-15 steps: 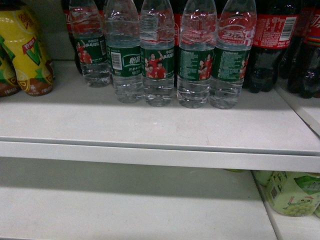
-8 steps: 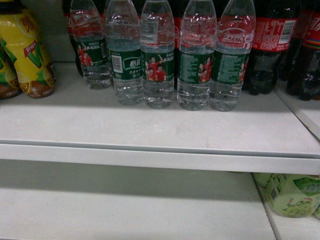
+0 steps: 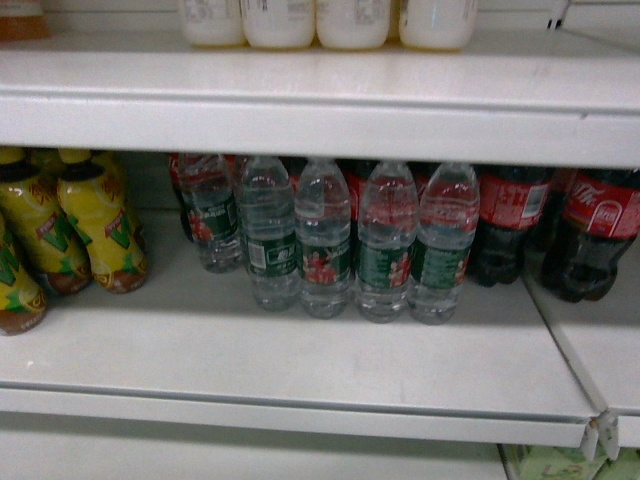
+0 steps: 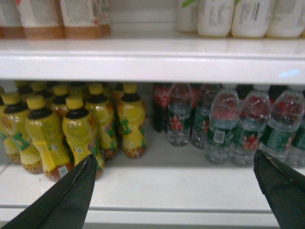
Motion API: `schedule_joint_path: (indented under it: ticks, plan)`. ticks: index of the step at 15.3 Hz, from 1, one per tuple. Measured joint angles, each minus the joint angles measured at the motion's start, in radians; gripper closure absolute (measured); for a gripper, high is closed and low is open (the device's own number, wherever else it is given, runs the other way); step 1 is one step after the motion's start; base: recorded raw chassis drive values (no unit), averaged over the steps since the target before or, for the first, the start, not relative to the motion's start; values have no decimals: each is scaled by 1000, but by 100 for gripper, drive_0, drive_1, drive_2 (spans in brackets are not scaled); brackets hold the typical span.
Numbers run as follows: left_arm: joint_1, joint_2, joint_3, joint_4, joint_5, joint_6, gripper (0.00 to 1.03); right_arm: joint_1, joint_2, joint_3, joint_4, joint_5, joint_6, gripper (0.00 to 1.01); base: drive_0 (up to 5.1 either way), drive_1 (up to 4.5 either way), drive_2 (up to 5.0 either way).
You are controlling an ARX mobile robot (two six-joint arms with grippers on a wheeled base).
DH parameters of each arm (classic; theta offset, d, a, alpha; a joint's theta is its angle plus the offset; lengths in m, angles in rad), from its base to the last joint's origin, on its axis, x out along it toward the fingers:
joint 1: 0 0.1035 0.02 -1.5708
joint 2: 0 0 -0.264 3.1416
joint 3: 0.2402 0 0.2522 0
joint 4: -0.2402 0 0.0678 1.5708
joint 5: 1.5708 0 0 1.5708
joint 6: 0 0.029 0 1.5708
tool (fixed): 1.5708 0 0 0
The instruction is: Move water from second to third shelf
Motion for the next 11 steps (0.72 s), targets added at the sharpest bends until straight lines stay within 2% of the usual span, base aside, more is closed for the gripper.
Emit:
schedule_joint_path:
  ticks: [7, 11]
  plan:
    - [0, 0, 0, 2, 0, 0, 5, 0, 0, 6, 5, 0, 0, 59, 0, 0, 0]
    - [0, 0, 0, 0, 1, 0, 5, 0, 0, 6, 0, 7, 0, 59, -417, 224, 224]
